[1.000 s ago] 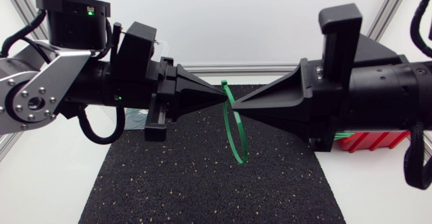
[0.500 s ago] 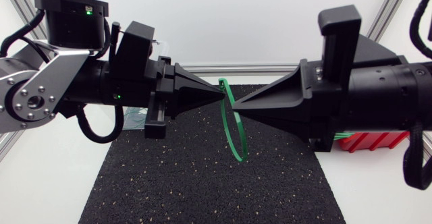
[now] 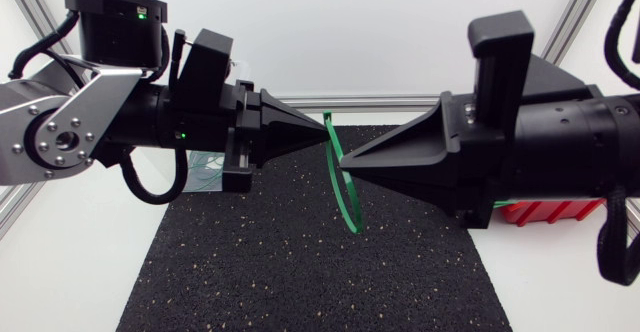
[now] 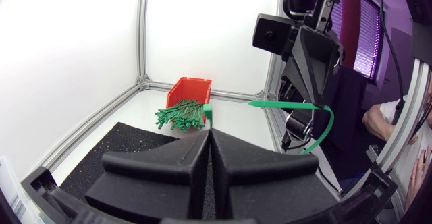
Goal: Take a green cable tie from the red box, thread the tail through the head to close it, then place it in the transparent bin on the left.
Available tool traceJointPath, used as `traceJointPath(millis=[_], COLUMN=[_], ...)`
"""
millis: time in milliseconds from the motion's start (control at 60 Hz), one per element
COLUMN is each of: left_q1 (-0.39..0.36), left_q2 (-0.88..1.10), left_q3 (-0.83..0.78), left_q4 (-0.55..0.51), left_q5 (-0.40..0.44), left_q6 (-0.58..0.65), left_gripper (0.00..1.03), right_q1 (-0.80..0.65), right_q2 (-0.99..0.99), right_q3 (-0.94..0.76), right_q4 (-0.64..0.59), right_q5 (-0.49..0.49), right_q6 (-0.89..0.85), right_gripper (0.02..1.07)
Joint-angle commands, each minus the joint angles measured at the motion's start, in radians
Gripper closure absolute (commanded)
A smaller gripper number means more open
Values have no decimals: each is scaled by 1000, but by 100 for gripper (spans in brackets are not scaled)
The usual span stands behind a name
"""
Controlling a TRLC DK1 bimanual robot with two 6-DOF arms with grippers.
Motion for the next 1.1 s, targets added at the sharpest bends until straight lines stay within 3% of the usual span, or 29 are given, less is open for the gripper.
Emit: traceJointPath(millis=[0, 1083], left_q1=[16, -29], left_q2=[8, -57], left_q3=[34, -38], left_q4=[12, 8], left_q5=[3, -10], left_q6=[15, 21], left_gripper=[100, 100], right_q1=[4, -16], right_q2=[8, -16], right_q3=[-28, -25], right_q4=[11, 16], right_q5=[-3, 9], right_q6=[-13, -22], right_gripper=[102, 102])
